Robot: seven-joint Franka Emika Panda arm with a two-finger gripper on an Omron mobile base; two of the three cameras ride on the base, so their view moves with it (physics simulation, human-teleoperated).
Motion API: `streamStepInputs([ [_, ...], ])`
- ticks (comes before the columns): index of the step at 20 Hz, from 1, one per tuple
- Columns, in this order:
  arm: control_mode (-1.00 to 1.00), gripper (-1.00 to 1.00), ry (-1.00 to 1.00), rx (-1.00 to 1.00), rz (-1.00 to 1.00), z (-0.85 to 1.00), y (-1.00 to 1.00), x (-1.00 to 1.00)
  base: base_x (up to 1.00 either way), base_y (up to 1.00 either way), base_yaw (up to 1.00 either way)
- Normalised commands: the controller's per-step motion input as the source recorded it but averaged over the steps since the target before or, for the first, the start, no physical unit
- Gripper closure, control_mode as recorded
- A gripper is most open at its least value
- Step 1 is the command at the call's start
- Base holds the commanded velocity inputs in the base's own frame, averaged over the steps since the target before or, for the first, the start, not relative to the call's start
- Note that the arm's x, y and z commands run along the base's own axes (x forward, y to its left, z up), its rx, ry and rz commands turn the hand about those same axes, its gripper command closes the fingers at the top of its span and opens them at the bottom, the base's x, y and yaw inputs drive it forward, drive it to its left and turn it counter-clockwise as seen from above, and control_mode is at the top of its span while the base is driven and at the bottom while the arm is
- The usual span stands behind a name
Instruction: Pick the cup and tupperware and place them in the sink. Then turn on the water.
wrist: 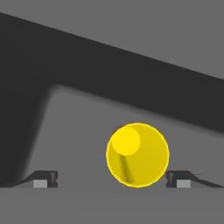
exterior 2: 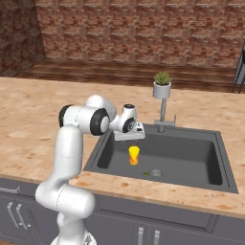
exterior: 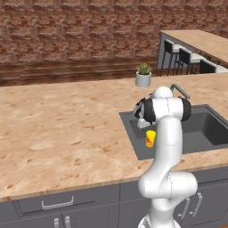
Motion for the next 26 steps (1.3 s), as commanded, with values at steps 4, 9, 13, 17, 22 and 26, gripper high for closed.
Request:
streamStepInputs([
  [4, -1.0, -1.0, 0.0, 0.0, 0.0, 0.31, 0.0, -0.36, 0.0, 0.0, 0.0],
  [9, -1.0, -1.0, 0.0, 0.0, 0.0, 0.45, 0.0, -0.52, 0.0, 0.0, 0.0],
  [13, -1.0, -1.0, 0.0, 0.0, -0.01, 0.53, 0.0, -0.49, 0.0, 0.0, 0.0],
  [17, -1.0, -1.0, 0.0, 0.0, -0.01, 0.48, 0.01, -0.44, 0.0, 0.0, 0.0],
  [22, -1.0, -1.0, 0.0, 0.0, -0.05, 0.39, 0.0, -0.69, 0.0, 0.0, 0.0],
  [26, -1.0, -1.0, 0.0, 0.0, -0.08, 0.29, 0.0, -0.85, 0.0, 0.0, 0.0],
])
